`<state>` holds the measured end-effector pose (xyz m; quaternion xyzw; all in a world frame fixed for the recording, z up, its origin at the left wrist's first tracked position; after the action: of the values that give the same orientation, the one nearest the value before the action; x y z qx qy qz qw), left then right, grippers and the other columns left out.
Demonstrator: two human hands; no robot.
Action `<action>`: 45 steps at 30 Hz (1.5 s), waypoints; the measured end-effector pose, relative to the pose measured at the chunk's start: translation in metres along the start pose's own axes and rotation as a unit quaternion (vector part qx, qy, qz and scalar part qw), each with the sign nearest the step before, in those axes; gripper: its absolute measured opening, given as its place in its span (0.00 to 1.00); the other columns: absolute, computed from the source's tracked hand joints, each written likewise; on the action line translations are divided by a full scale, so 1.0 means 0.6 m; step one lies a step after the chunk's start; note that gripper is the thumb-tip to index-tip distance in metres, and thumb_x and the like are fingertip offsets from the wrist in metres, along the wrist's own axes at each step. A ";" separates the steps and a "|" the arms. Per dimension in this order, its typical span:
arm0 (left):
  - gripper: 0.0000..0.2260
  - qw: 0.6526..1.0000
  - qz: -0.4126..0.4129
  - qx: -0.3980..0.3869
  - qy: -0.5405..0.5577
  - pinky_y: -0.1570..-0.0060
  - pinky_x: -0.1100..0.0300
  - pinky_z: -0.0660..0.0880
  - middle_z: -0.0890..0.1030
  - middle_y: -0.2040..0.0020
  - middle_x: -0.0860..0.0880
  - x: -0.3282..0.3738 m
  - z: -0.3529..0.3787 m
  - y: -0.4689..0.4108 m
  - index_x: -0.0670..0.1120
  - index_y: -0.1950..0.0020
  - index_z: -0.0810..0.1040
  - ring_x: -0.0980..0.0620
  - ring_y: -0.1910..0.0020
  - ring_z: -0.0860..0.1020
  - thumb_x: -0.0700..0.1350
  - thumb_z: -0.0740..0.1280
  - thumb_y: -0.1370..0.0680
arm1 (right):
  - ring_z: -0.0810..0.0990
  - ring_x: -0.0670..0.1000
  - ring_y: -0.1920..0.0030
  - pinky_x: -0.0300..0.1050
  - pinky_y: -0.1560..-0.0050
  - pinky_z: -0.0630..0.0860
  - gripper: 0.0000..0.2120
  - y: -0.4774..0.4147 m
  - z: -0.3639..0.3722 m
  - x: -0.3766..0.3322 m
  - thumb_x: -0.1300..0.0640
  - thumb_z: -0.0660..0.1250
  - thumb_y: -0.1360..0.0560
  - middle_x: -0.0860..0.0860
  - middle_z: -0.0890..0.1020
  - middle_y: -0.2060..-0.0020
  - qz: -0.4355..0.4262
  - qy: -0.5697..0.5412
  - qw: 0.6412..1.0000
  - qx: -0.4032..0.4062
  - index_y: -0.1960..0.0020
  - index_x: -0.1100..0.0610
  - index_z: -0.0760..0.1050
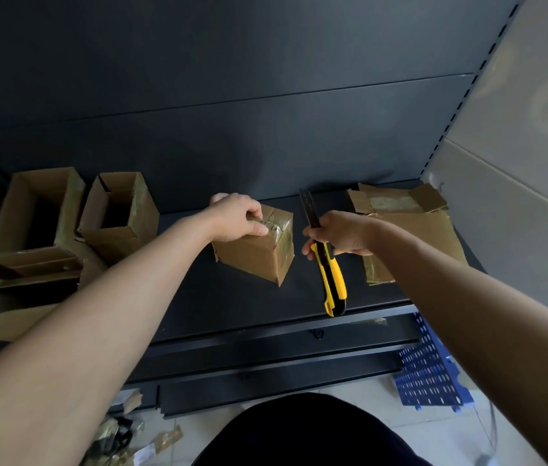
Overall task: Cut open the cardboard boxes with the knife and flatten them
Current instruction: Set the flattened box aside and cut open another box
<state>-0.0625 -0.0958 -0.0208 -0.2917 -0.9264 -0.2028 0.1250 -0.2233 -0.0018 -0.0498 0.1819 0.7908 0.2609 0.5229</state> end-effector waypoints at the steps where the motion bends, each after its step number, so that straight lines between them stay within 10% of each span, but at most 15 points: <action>1: 0.09 1.000 0.004 0.002 -0.003 0.38 0.55 0.58 0.71 0.48 0.55 0.000 -0.002 0.001 0.53 0.48 0.75 0.45 0.33 0.62 0.56 0.66 0.24 | 0.82 0.53 0.58 0.44 0.57 0.79 0.09 0.002 0.001 -0.006 0.60 0.54 0.17 0.58 0.82 0.55 -0.008 0.000 1.000 0.002 0.44 0.64 0.71; 21: 0.09 0.998 0.047 -0.044 0.004 0.29 0.50 0.54 0.71 0.50 0.56 -0.019 0.009 0.011 0.59 0.61 0.72 0.47 0.33 0.61 0.48 0.70 0.25 | 0.72 0.50 0.80 0.41 0.70 0.73 0.17 0.003 0.012 -0.071 0.54 0.60 0.21 0.53 0.74 0.75 0.006 0.337 0.941 0.002 0.67 0.60 0.72; 32: 0.05 0.997 -0.031 0.008 0.065 0.44 0.50 0.63 0.71 0.42 0.50 -0.035 -0.008 0.021 0.56 0.57 0.76 0.46 0.38 0.62 0.55 0.67 0.24 | 0.75 0.54 0.70 0.45 0.63 0.76 0.14 0.006 0.033 -0.016 0.55 0.59 0.20 0.57 0.76 0.67 0.038 0.234 0.970 -0.058 0.59 0.63 0.75; 35: 0.18 0.993 -0.048 0.026 0.100 0.40 0.47 0.62 0.77 0.49 0.50 -0.038 -0.012 0.023 0.48 0.57 0.79 0.48 0.42 0.66 0.61 0.60 0.22 | 0.77 0.55 0.65 0.48 0.60 0.80 0.17 0.021 0.014 -0.006 0.50 0.56 0.18 0.58 0.77 0.62 0.055 0.205 0.975 -0.060 0.53 0.62 0.76; 39: 0.16 0.993 -0.035 0.065 0.090 0.46 0.50 0.70 0.80 0.57 0.41 -0.028 -0.025 0.020 0.38 0.56 0.77 0.44 0.55 0.77 0.50 0.60 0.19 | 0.71 0.52 0.71 0.44 0.68 0.72 0.24 0.027 -0.018 -0.015 0.44 0.50 0.17 0.56 0.77 0.66 0.028 0.202 0.979 0.012 0.50 0.59 0.80; 45: 0.05 0.993 -0.031 0.077 0.085 0.62 0.60 0.72 0.79 0.56 0.52 -0.017 -0.036 0.010 0.49 0.56 0.76 0.52 0.57 0.77 0.43 0.63 0.22 | 0.69 0.53 0.67 0.43 0.65 0.67 0.21 0.018 -0.006 -0.023 0.52 0.52 0.18 0.55 0.73 0.63 -0.009 0.194 0.980 0.034 0.54 0.61 0.81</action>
<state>-0.0485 -0.1061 -0.0037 -0.2344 -0.9339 -0.1581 0.2189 -0.2211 -0.0015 -0.0318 0.1386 0.8872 0.2596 0.3554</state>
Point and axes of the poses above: each hand's wrist, its own y-axis away from the middle knuckle, its own z-axis out of the palm, x = y × z, the point moved 5 cm from there along -y, towards the middle knuckle
